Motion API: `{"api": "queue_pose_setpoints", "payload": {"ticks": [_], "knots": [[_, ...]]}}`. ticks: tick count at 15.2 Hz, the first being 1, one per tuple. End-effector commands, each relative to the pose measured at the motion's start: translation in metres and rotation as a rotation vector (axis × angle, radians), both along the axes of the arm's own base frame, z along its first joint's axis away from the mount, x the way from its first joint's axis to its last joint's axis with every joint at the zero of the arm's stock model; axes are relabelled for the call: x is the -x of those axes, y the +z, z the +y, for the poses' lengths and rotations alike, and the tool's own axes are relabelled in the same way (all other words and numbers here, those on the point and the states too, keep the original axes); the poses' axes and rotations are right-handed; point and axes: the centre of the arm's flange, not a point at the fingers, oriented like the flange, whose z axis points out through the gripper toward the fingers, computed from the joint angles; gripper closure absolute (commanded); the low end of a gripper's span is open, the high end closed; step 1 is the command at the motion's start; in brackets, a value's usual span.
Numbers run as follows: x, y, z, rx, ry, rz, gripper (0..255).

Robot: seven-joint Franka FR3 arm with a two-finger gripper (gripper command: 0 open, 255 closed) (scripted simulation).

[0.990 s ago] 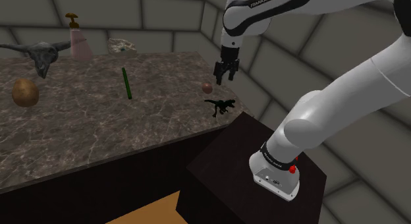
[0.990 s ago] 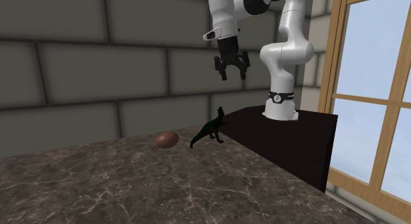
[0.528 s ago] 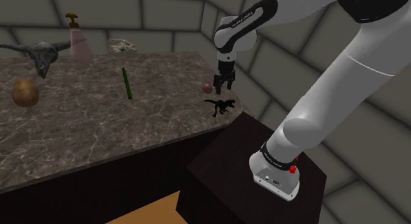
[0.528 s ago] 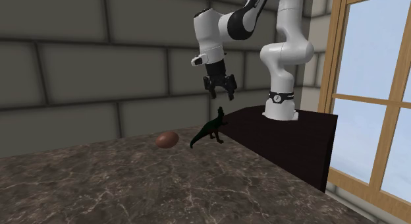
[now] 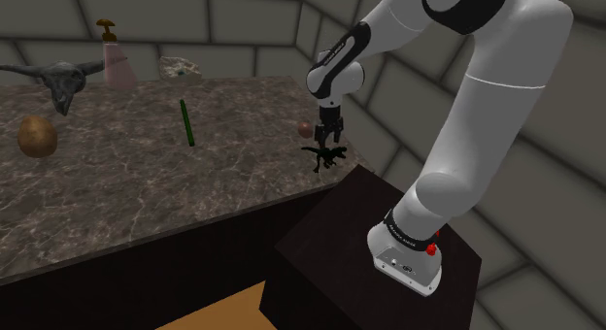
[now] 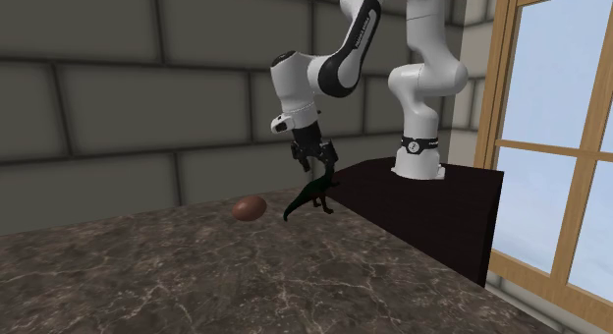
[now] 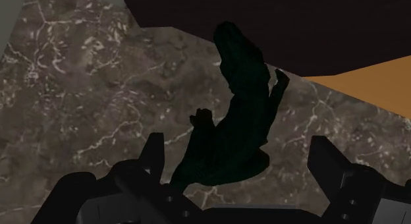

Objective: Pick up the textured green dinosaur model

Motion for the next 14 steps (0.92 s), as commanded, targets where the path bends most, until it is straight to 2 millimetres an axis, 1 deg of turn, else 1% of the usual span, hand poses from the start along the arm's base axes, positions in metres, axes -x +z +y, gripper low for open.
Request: {"api": "queue_pose_setpoints", "payload": {"ticks": [1,5,6,8,9,14], "knots": [[-0.001,-0.012,-0.002,0.000,0.002,0.003,0],[-0.001,-0.033,-0.002,0.000,0.002,0.003,0],[-0.001,-0.041,-0.002,0.000,0.002,0.003,0],[-0.001,-0.041,-0.002,0.000,0.002,0.003,0],[-0.001,-0.041,-0.001,0.000,0.002,0.003,255],[-0.001,-0.041,-0.001,0.000,0.002,0.003,255]]}}
